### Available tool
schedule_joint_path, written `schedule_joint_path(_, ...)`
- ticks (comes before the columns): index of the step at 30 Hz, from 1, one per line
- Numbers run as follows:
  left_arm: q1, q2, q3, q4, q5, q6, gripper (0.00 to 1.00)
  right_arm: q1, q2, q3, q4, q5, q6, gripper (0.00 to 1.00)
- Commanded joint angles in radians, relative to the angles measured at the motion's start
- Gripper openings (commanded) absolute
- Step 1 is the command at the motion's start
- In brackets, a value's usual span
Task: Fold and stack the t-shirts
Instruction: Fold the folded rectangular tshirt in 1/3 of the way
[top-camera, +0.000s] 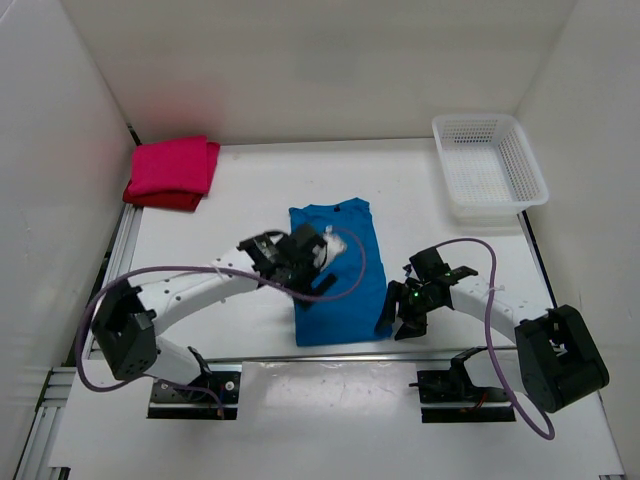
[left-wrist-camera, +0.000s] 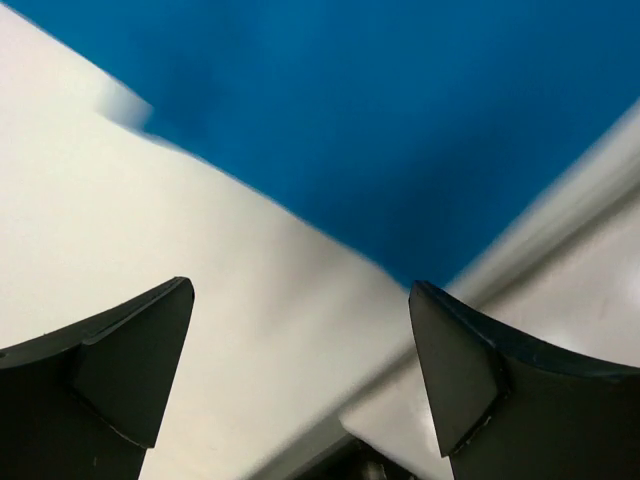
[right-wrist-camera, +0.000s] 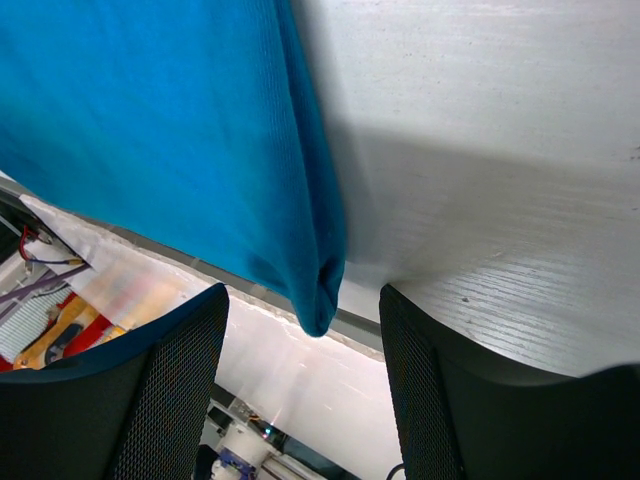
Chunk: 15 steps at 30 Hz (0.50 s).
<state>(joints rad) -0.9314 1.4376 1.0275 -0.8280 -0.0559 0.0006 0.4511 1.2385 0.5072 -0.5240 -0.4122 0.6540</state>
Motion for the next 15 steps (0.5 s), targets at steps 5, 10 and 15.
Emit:
schedule_joint_path(5,0.158,-0.098,0.506,-0.068,-0.285,-0.001,1.00,-0.003,-0.001,0.019,-0.051,0.085,-0.013,0.67)
schedule_joint_path(10,0.233,-0.213,0.052,0.024,0.158,-0.001,0.81,-0.003,0.019,0.019,-0.051,0.095,-0.013,0.67)
schedule_joint_path(15,0.233,-0.287,-0.297,0.182,0.139,-0.001,0.78,0.006,0.019,0.010,-0.042,0.095,-0.013,0.67)
